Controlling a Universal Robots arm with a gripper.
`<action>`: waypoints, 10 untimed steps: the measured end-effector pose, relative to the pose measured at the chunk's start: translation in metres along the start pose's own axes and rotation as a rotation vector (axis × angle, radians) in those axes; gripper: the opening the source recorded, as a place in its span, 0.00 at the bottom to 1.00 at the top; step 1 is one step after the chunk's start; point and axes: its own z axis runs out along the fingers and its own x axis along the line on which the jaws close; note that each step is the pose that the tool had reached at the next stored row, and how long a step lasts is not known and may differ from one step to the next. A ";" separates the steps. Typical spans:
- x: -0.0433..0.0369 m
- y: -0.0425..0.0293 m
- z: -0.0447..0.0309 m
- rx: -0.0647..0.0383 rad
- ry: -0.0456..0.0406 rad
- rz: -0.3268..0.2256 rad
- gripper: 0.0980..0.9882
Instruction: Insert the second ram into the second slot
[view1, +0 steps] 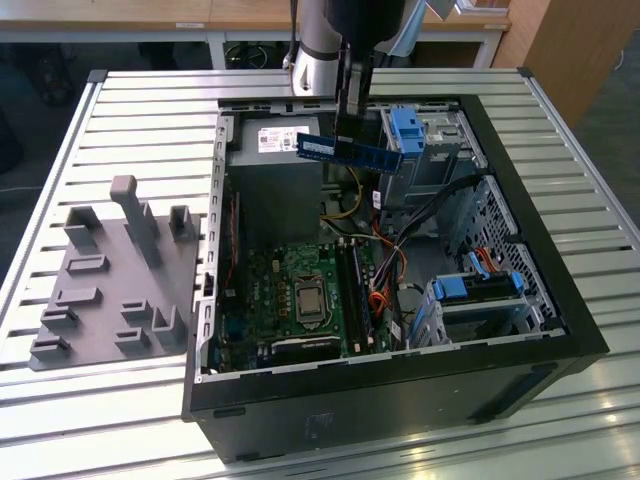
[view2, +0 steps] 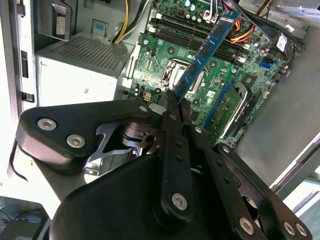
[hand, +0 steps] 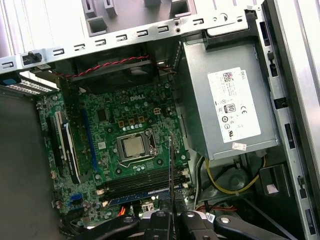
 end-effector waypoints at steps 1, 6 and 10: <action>0.0001 0.0000 0.0000 0.000 0.0004 0.003 0.04; 0.0007 -0.0002 0.0002 0.001 0.0019 0.012 0.04; 0.0013 -0.0003 0.0002 0.001 0.0031 0.020 0.04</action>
